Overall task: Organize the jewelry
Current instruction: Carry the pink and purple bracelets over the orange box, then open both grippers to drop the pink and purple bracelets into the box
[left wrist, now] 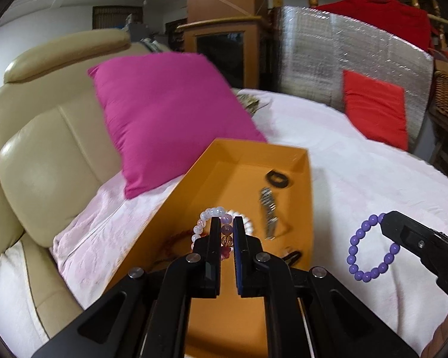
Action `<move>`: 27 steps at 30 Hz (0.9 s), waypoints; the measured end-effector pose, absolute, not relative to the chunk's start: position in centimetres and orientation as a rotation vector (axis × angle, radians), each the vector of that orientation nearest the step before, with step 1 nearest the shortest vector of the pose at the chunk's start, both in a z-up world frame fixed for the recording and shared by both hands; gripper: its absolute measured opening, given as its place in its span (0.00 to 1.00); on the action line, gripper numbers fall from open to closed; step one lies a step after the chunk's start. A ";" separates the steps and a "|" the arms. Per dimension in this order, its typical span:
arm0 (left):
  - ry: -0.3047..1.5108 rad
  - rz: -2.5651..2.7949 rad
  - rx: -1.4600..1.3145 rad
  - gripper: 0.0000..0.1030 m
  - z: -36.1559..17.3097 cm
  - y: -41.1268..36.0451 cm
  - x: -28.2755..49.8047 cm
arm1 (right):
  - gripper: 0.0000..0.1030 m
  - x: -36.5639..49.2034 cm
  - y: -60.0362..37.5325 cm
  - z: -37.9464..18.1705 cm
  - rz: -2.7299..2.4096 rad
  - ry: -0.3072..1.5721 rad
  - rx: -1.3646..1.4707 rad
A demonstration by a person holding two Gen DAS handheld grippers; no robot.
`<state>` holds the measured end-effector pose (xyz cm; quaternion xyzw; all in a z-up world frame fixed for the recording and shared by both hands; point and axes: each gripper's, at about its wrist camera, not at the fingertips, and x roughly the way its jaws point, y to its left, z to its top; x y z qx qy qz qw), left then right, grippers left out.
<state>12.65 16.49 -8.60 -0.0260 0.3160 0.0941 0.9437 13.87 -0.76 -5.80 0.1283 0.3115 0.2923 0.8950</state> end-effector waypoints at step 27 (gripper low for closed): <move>0.834 0.367 -0.072 0.16 -12.8 20.3 13.5 | 0.12 14.4 4.8 -11.1 0.699 0.856 0.249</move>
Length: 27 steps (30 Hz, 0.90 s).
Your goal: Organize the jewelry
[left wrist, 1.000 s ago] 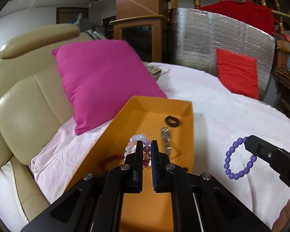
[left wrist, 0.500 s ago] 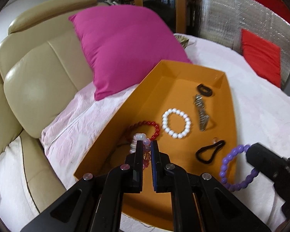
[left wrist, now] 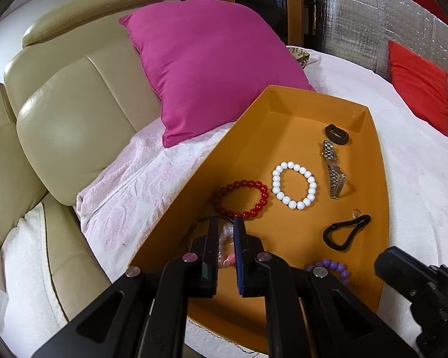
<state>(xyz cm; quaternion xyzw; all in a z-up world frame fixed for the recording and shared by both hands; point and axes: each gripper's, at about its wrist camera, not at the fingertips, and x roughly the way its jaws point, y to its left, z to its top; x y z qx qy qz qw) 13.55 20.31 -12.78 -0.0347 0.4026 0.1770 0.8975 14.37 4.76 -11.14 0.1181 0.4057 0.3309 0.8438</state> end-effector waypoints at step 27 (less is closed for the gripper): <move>0.589 0.448 0.034 0.76 -1.9 17.4 3.3 | 0.62 6.0 -1.0 -1.1 0.436 0.713 0.023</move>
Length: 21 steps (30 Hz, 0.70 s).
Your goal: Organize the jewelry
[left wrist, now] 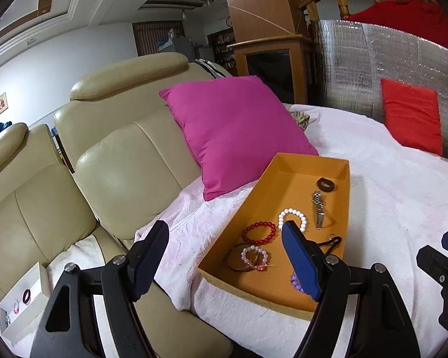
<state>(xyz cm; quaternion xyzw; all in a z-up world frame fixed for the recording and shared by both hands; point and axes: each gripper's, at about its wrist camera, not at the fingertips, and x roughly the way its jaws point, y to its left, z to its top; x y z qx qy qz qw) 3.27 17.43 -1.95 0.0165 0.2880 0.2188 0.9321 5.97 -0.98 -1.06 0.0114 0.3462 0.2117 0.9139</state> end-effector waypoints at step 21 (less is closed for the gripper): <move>0.534 0.439 0.049 0.76 0.7 17.0 -0.8 | 0.64 2.0 -0.7 1.8 0.412 0.679 0.046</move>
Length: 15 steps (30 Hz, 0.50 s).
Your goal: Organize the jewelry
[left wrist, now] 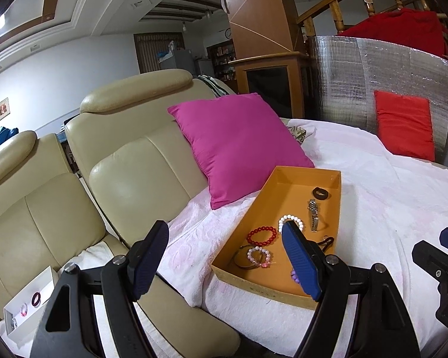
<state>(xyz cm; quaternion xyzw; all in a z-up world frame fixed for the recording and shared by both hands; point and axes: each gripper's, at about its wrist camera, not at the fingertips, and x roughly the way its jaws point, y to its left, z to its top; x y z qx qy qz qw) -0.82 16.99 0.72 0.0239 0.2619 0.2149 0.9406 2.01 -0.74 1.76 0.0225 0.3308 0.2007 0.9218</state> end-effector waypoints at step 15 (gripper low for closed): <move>0.534 0.453 0.048 0.76 0.5 17.5 -1.0 | 0.64 2.1 -0.2 1.7 0.411 0.683 0.046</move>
